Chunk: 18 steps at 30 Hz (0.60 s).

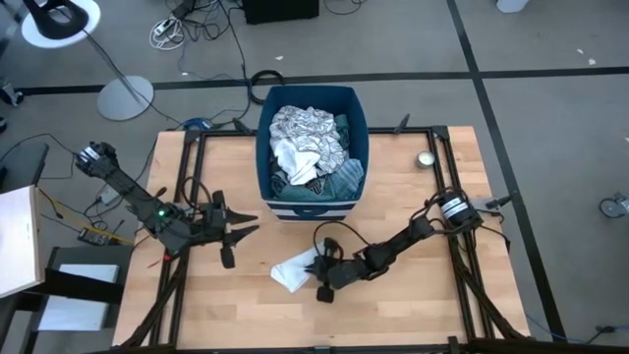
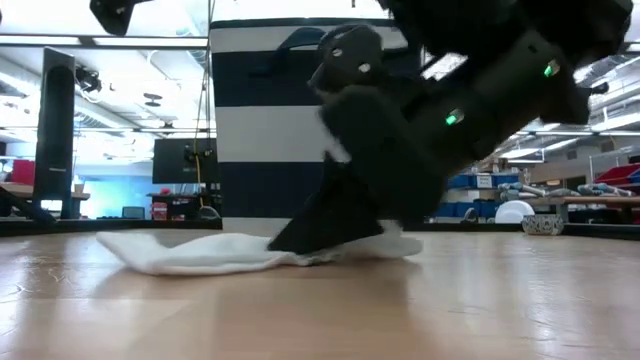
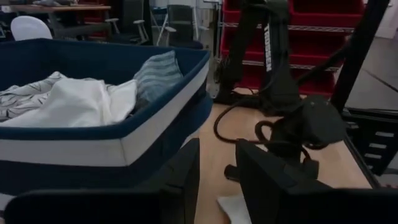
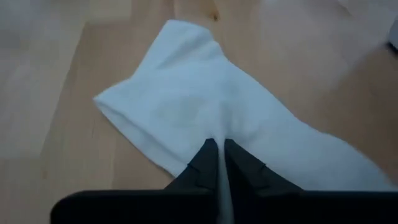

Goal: Sort clothes
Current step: Put the white sock into the blue bin

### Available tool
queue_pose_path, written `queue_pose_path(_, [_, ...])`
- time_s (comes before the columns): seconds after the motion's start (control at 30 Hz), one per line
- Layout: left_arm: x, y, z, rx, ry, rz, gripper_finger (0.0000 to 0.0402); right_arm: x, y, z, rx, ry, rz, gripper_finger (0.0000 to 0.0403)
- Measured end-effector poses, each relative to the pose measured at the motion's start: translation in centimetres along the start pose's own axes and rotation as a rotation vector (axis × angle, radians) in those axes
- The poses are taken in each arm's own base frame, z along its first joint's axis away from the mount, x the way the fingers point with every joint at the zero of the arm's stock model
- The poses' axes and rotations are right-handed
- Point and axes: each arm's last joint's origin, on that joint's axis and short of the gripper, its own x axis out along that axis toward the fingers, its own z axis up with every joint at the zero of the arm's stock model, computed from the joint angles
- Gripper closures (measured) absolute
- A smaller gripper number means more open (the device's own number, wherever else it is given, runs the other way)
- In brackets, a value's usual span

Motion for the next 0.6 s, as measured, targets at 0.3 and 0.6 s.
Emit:
queue_pose_path(0.3, [-0.4, 1.1, -2.1, -0.037, -0.009, -0.002, 0.0294, -7.7, -0.9, 8.2, -0.104, -0.087, 0.012, 0.0398])
queue_pose_path(0.6, [-1.0, 2.7, -4.7, -0.054, -0.048, -0.012, 0.0294, -15.1, -3.3, 19.3, -0.298, -0.258, -0.168, 0.0399])
